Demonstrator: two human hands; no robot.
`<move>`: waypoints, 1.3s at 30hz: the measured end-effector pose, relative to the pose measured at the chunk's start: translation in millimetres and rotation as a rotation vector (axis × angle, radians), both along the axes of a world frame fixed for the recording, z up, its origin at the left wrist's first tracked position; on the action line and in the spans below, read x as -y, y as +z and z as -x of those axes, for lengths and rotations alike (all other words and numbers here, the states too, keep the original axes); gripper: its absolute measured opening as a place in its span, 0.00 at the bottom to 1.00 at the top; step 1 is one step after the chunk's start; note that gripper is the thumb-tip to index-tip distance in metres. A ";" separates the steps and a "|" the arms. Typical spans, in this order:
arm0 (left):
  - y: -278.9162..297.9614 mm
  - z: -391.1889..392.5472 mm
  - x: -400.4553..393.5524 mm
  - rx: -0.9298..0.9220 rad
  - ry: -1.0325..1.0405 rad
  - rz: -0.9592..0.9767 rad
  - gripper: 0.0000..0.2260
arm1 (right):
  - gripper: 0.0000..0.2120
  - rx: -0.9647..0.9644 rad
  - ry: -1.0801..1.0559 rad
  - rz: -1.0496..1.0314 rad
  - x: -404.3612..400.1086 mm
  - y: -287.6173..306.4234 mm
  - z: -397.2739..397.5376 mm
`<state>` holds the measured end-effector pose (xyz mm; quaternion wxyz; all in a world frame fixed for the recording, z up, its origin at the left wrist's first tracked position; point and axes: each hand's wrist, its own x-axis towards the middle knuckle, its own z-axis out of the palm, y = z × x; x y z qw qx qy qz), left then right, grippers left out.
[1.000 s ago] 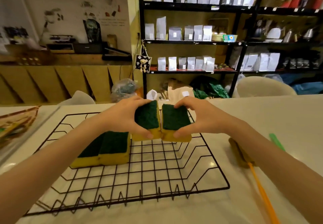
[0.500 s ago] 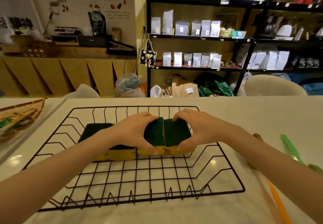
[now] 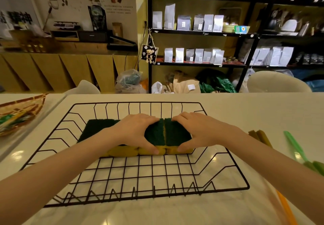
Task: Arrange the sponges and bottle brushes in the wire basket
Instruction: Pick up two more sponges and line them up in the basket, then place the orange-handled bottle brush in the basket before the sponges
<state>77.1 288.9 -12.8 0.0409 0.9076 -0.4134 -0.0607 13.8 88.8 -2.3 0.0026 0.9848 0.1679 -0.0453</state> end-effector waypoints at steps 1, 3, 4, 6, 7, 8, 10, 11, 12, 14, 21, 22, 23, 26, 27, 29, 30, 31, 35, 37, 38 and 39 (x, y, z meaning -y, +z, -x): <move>-0.1 0.1 0.6 0.000 0.001 -0.007 0.43 | 0.39 -0.002 0.003 0.026 -0.5 -0.4 -0.1; -0.7 1.6 1.1 -0.006 0.002 -0.030 0.43 | 0.39 -0.003 0.009 0.089 -1.5 -1.6 -0.7; -0.8 2.4 1.2 -0.008 0.002 -0.045 0.43 | 0.40 -0.005 0.009 0.114 -1.9 -2.2 -1.2; 0.0 3.7 1.5 -0.014 0.005 -0.077 0.44 | 0.40 -0.014 0.005 0.140 -2.4 -2.6 -2.1; 1.1 3.7 1.7 -0.021 0.008 -0.089 0.44 | 0.41 -0.014 0.004 0.146 -2.7 -2.7 -2.4; 2.8 3.8 2.4 -0.028 0.011 -0.099 0.43 | 0.41 -0.011 0.004 0.153 -2.7 -2.9 -2.6; 6.5 3.7 4.7 -0.033 0.024 -0.120 0.44 | 0.41 -0.008 0.000 0.175 -2.9 -3.1 -2.8; 7.9 3.5 6.4 -0.034 0.030 -0.136 0.45 | 0.41 -0.008 -0.007 0.184 -3.0 -3.0 -2.4; 9.6 3.7 8.5 -0.044 0.034 -0.156 0.46 | 0.42 -0.008 -0.015 0.185 -3.0 -2.8 -1.6; 13.3 3.8 13.1 -0.120 0.046 -0.213 0.49 | 0.41 -0.008 -0.025 0.125 -2.4 -0.1 2.2; 63.6 18.6 38.6 -0.184 0.051 -0.387 0.37 | 0.37 0.119 -0.178 -0.295 23.7 22.3 36.2; 73.7 23.2 44.1 -0.186 0.029 -0.350 0.35 | 0.36 0.153 -0.202 -0.339 30.6 25.4 43.7; 82.4 28.1 50.2 -0.194 0.004 -0.304 0.33 | 0.35 0.187 -0.230 -0.387 37.8 28.2 51.8; 99.3 45.0 73.7 -0.190 -0.109 -0.137 0.28 | 0.33 0.305 -0.322 -0.529 59.1 33.5 77.3; 101.0 51.2 83.4 -0.184 -0.160 -0.088 0.27 | 0.33 0.338 -0.356 -0.561 65.5 34.2 86.3; 99.8 63.6 103.8 -0.150 -0.263 -0.021 0.25 | 0.33 0.375 -0.428 -0.598 77.6 32.8 103.8; 97.4 68.8 114.2 -0.124 -0.309 0.000 0.25 | 0.33 0.383 -0.461 -0.610 83.4 31.0 112.0; 93.4 74.9 127.7 -0.102 -0.356 0.016 0.25 | 0.33 0.388 -0.500 -0.617 90.3 28.5 123.7; 73.3 86.0 167.6 -0.023 -0.475 0.080 0.28 | 0.32 0.334 -0.613 -0.615 101.4 17.5 158.7; 61.5 89.0 187.1 0.028 -0.532 0.093 0.31 | 0.30 0.279 -0.659 -0.599 102.7 9.9 175.6; 55.1 89.7 196.0 0.048 -0.550 0.086 0.32 | 0.29 0.251 -0.675 -0.578 102.4 5.7 183.2; 48.2 89.6 204.2 0.069 -0.562 0.065 0.33 | 0.28 0.232 -0.687 -0.560 102.0 1.1 190.0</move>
